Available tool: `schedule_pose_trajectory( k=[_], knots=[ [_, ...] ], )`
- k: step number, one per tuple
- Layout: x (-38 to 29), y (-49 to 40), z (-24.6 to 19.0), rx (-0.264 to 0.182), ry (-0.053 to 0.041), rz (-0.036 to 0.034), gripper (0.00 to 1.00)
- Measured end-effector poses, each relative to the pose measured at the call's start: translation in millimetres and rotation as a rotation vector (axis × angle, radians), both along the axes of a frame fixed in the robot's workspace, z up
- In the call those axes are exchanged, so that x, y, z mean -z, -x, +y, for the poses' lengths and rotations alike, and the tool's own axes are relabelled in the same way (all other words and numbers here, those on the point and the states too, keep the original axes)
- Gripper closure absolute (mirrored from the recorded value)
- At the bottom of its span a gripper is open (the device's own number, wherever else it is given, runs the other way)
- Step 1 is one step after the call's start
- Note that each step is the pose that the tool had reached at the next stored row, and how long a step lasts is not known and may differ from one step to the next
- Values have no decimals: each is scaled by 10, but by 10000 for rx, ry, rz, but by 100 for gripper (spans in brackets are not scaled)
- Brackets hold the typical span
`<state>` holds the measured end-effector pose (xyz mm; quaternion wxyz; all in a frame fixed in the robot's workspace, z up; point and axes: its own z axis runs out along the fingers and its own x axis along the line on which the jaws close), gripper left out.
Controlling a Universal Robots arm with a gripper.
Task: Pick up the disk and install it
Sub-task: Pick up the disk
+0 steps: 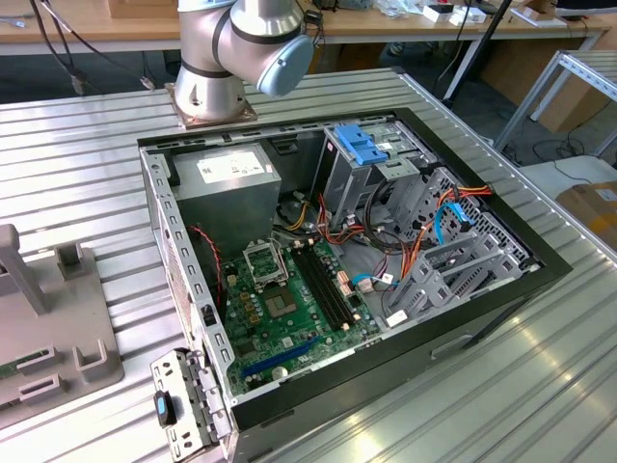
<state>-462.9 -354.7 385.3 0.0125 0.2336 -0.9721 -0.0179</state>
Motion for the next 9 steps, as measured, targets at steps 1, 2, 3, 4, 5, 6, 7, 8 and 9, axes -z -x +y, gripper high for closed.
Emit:
schedule_pose_trajectory(
  k=[1, 2, 3, 4, 5, 6, 7, 8, 9],
  knots=[
    [0, 0, 0, -231, 0, 0, 89],
    [0, 0, 0, -517, 0, 0, 89],
    [0, 0, 0, -576, 0, 0, 89],
    [0, 0, 0, -584, 0, -1, 89],
    [0, 0, 0, -587, 0, 0, 89],
    [0, 0, 0, -588, 0, -1, 89],
    [0, 0, 0, -589, 1, 0, 89],
    [0, 0, 0, -590, 0, 0, 89],
    [0, 0, 0, -614, 0, -1, 89]
  ],
)
